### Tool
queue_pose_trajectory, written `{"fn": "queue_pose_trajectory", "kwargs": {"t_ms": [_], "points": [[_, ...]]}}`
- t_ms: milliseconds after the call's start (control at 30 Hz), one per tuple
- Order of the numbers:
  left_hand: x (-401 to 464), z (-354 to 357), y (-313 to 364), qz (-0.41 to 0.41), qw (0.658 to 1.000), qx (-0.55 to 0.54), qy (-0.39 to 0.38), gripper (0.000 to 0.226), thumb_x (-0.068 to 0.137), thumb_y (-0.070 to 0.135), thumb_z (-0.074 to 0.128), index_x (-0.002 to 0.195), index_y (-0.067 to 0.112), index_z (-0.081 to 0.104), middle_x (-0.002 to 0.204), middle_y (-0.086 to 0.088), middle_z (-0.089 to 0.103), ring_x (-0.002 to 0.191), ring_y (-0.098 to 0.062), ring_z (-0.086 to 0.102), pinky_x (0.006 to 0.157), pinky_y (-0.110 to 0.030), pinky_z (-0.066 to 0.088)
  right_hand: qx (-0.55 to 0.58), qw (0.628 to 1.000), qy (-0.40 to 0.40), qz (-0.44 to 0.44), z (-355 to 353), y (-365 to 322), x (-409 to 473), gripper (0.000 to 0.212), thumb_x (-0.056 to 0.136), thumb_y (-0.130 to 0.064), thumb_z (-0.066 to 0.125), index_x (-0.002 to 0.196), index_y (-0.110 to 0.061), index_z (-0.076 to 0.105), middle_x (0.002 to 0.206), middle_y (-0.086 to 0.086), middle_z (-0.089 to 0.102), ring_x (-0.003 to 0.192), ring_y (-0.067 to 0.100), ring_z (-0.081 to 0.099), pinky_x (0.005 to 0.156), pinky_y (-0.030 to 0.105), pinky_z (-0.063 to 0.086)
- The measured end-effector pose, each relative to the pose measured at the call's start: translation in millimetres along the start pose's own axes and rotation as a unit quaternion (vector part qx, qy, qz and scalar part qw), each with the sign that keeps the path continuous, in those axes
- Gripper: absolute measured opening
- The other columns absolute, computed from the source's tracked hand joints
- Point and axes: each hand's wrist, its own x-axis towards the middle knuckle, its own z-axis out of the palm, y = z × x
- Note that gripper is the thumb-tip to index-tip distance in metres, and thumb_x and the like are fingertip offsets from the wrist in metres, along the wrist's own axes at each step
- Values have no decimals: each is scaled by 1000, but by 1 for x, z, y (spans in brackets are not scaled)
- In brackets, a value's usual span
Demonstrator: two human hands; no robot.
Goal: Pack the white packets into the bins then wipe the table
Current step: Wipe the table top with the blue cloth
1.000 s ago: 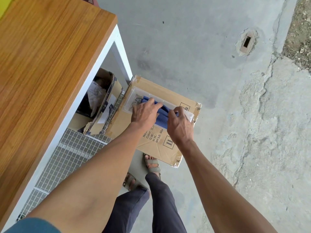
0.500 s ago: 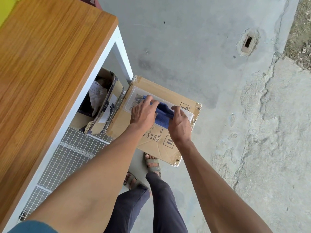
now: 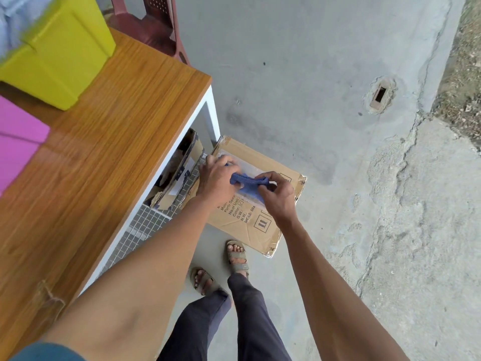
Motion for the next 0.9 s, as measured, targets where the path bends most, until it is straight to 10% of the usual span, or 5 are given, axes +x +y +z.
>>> {"fn": "queue_pose_trajectory", "kwargs": {"t_ms": [233, 367, 500, 900], "points": [[-51, -91, 7, -46, 994, -99, 10, 39, 80, 51, 85, 112, 31, 75, 122, 6, 59, 126, -20, 43, 103, -41, 32, 27, 999, -30, 0, -26, -85, -14, 22, 86, -11, 61, 95, -22, 78, 101, -9, 78, 99, 12, 72, 91, 36, 57], [-85, -139, 9, -97, 969, -228, -7, 30, 76, 53, 79, 90, 30, 66, 88, 4, 67, 88, -23, 65, 73, -38, 49, 46, 995, -86, -25, -29, -135, -29, 19, 93, -5, 60, 94, -17, 75, 97, 0, 76, 88, 12, 68, 85, 32, 54], [-125, -189, 3, -89, 943, -320, 32, 25, 80, 37, 83, 75, 28, 61, 62, 15, 54, 60, -7, 46, 58, -32, 39, 59, 982, -173, -51, -22, -186, -46, 17, 99, -2, 56, 99, -12, 70, 91, 8, 75, 84, 19, 66, 79, 35, 52], [-277, -261, -82, -180, 872, -429, 154, 19, 89, 14, 85, 82, 13, 67, 67, 14, 60, 65, 0, 53, 58, -17, 40, 2, 913, -391, -114, 108, -263, -97, 11, 102, -11, 60, 99, -22, 61, 88, 7, 64, 83, 20, 59, 80, 35, 46]]}}
